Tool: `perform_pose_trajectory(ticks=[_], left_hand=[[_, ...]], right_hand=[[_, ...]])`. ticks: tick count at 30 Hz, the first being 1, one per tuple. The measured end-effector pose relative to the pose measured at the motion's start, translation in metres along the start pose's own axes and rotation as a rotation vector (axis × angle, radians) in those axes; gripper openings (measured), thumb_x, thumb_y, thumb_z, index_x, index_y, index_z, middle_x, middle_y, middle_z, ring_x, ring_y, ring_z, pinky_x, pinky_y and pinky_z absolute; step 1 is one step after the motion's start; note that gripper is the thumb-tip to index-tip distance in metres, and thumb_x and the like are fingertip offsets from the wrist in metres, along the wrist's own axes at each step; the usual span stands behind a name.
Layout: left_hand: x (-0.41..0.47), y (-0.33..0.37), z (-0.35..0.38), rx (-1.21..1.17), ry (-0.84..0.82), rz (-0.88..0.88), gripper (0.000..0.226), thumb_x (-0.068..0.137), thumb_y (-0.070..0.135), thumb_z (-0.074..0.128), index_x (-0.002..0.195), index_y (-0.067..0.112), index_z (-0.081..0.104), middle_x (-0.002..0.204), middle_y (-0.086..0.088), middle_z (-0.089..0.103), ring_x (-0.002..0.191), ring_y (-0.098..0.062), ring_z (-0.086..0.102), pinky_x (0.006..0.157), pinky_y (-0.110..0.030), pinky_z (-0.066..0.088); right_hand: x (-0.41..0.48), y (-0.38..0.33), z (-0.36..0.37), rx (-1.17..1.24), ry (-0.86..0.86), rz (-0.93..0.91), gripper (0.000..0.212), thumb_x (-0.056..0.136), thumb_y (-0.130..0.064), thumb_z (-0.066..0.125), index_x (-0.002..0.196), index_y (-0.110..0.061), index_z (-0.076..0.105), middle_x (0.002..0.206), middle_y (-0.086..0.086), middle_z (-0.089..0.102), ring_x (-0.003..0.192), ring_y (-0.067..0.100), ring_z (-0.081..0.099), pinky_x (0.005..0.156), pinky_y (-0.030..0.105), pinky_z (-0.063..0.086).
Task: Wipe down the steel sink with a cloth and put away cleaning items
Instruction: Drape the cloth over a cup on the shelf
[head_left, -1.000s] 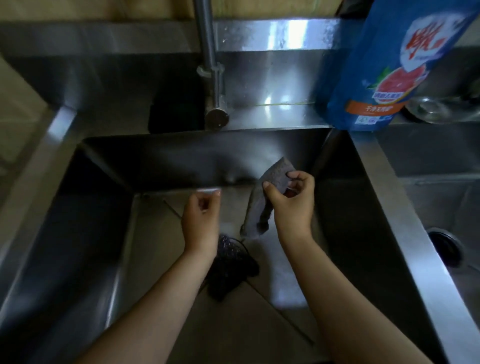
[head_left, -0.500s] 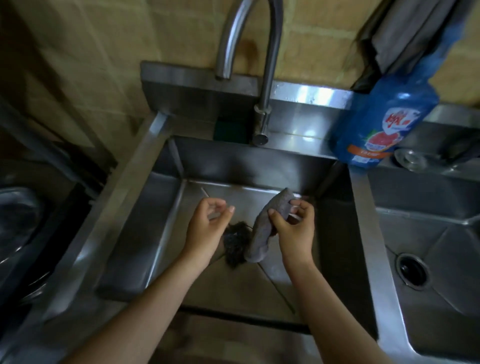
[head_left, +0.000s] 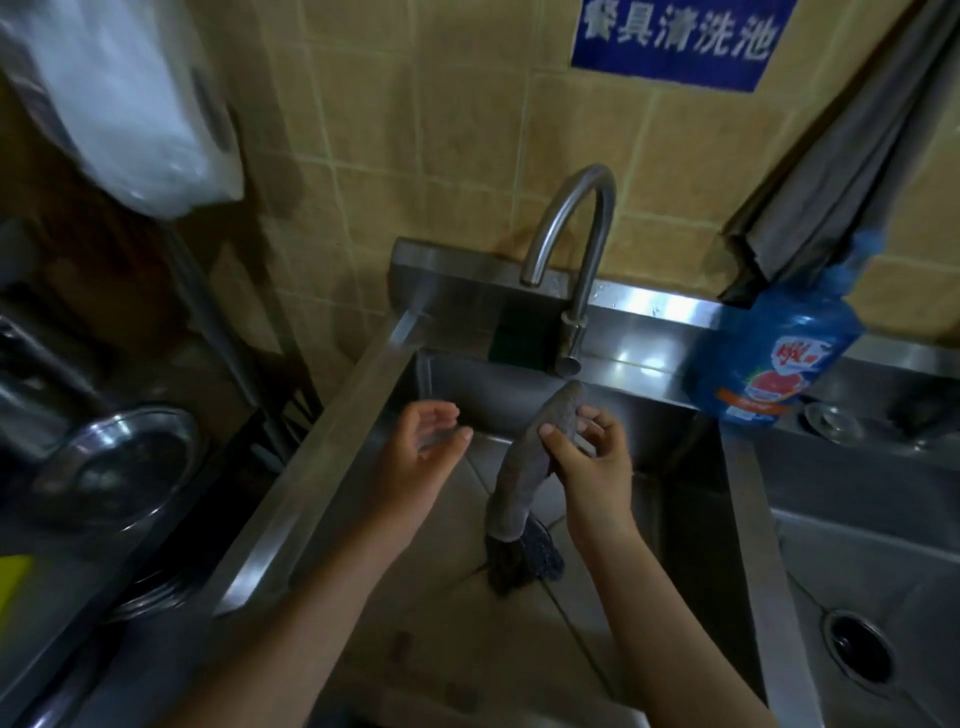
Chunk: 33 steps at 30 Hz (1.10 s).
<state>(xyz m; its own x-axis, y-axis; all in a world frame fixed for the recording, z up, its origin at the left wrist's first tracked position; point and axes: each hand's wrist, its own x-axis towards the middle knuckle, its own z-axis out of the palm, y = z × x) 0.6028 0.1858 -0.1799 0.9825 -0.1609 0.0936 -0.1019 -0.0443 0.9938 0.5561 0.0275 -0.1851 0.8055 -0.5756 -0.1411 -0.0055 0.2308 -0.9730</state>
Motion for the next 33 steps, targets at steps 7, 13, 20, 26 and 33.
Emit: perform_pose_trajectory(ticks=[7,13,20,26,33], left_hand=[[0.003,0.033,-0.036,-0.078,0.012,0.078,0.022,0.084,0.007,0.063,0.093,0.026,0.055,0.099,0.007,0.061,0.086,0.011,0.058,0.073,-0.004,0.044],[-0.007,0.050,-0.077,-0.153,0.124,0.135,0.027,0.084,0.005,0.062,0.097,0.027,0.052,0.103,0.004,0.061,0.093,0.002,0.059,0.077,-0.009,0.047],[-0.040,0.073,-0.118,-0.110,0.318,0.172,0.027,0.085,0.005,0.060,0.105,0.021,0.051,0.110,0.001,0.060,0.102,-0.002,0.057,0.083,-0.012,0.047],[-0.076,0.091,-0.142,-0.040,0.556,0.197,0.027,0.085,0.006,0.061,0.098,0.029,0.053,0.106,0.004,0.060,0.106,-0.007,0.058,0.079,-0.008,0.045],[-0.119,0.127,-0.159,0.035,0.768,0.237,0.026,0.084,-0.005,0.057,0.096,0.018,0.052,0.103,-0.006,0.059,0.096,-0.010,0.058,0.090,-0.019,0.045]], right_hand=[[-0.012,-0.032,0.042,0.047,-0.126,-0.008,0.033,0.082,-0.001,0.065,0.107,-0.018,0.053,0.121,0.017,0.054,0.109,0.031,0.058,0.088,0.044,0.053],[-0.018,-0.048,0.073,0.144,-0.289,0.030,0.028,0.083,-0.001,0.064,0.105,-0.015,0.056,0.088,0.000,0.070,0.077,0.013,0.070,0.058,0.025,0.055],[-0.031,-0.066,0.119,0.184,-0.521,0.138,0.032,0.084,-0.003,0.063,0.115,-0.013,0.056,0.098,0.007,0.069,0.088,0.020,0.069,0.071,0.033,0.056],[-0.040,-0.077,0.158,0.202,-0.790,0.266,0.040,0.083,-0.004,0.063,0.120,-0.017,0.056,0.114,0.011,0.061,0.100,0.024,0.063,0.067,0.029,0.056],[-0.081,-0.092,0.203,0.184,-1.020,0.229,0.035,0.082,-0.003,0.062,0.116,-0.010,0.060,0.103,0.006,0.067,0.092,0.016,0.065,0.070,0.026,0.053]])
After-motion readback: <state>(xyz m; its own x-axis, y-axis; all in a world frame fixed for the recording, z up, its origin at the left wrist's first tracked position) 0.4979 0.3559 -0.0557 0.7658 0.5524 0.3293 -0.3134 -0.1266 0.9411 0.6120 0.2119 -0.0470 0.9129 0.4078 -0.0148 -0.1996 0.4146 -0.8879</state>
